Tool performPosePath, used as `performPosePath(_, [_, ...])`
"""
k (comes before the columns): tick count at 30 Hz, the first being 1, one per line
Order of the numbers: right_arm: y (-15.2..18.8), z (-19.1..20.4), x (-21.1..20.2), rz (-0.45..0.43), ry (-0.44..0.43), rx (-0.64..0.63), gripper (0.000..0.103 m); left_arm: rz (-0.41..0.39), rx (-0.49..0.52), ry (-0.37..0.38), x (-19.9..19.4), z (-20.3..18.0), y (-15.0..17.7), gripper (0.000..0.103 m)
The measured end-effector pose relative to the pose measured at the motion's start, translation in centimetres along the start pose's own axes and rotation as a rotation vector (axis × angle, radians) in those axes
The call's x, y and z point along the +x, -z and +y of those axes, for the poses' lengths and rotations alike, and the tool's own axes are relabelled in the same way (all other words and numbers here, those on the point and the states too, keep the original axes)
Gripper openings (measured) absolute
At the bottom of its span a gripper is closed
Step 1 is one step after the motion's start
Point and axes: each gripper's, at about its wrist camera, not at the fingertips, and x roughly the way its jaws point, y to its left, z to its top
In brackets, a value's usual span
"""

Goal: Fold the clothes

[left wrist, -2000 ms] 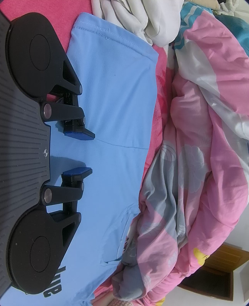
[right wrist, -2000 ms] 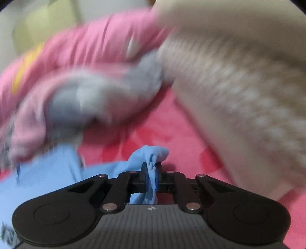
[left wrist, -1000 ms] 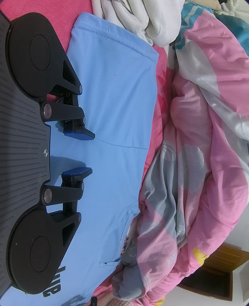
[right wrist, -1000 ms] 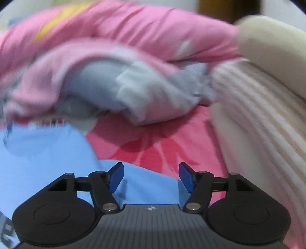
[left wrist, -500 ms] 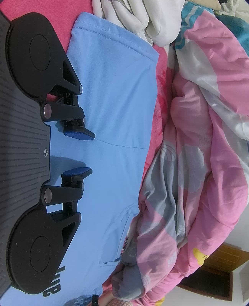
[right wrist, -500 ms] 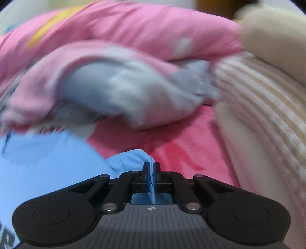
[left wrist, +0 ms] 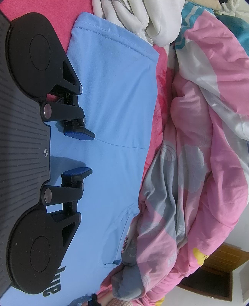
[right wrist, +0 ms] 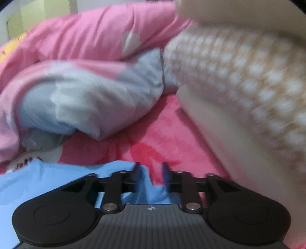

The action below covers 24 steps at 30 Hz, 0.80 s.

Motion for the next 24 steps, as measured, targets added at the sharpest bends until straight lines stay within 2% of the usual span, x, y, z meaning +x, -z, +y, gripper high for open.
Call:
performPosePath(3, [0.5,-0.8,-3.4,-0.038,-0.021,0.025,0.051,0.000,0.001,0.000,0.0,0.0,0.0,0.031])
performPosePath(5, [1.5,-1.8,-5.9,-0.033,-0.031,0.061,0.060,0.000,0.001,-0.001,0.0,-0.1,0.0,0.031])
performPosePath(9, [4.2,-4.5,-9.6,0.024,-0.082,0.168,0.062,-0.007,-0.007,0.006,-0.2,0.1,-0.1,0.031])
performPosePath(12, [5.7,-6.5,-9.9,0.064,-0.109,0.260,0.062,-0.029,-0.016,-0.021,-1.0,-0.1,-0.4,0.032])
performPosePath(15, [6.8,-8.5,-9.9,0.096,-0.135,0.350,0.061,-0.085,0.021,-0.088,-2.8,-1.4,-0.8,0.037])
performPosePath(17, [7.0,-9.3,-9.2,0.095,-0.161,0.398,0.061,-0.110,0.053,-0.069,-4.2,-3.1,-1.3,0.040])
performPosePath(19, [7.1,-9.9,-8.6,0.082,-0.184,0.431,0.061,-0.106,0.118,-0.031,-4.9,-5.6,-1.5,0.047])
performPosePath(21, [6.8,-9.5,-8.5,0.047,-0.195,0.402,0.056,-0.085,0.186,0.011,-5.1,-8.4,-1.4,0.050])
performPosePath(22, [6.6,-9.2,-8.5,0.026,-0.199,0.379,0.043,-0.062,0.207,0.035,-4.7,-9.7,-1.2,0.050])
performPosePath(23, [6.4,-8.9,-8.5,0.006,-0.203,0.357,0.019,-0.038,0.227,0.060,-4.4,-11.0,-1.0,0.051])
performPosePath(24, [6.2,-8.6,-8.5,-0.015,-0.206,0.334,0.007,-0.009,0.233,0.082,-3.9,-12.0,-0.7,0.050])
